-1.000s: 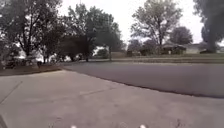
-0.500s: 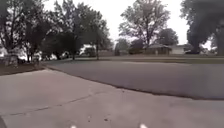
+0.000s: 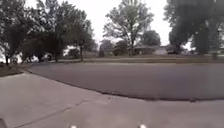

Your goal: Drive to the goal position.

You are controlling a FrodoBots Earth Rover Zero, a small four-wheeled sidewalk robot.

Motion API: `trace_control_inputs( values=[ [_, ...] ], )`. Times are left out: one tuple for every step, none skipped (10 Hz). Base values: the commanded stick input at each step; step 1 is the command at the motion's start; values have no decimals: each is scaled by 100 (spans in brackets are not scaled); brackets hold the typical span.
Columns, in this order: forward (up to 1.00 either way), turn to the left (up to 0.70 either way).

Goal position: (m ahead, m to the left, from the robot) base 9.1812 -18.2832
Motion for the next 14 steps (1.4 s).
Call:
trace_control_inputs(
  values=[
    [70,-34],
    [70,-34],
    [70,-34],
    [70,-34],
    [70,-34],
    [70,-34],
    [70,-34],
    [70,-34],
    [70,-34],
    [70,-34],
    [70,-34],
    [70,-34],
    [70,-34],
    [70,-34]
  ],
)
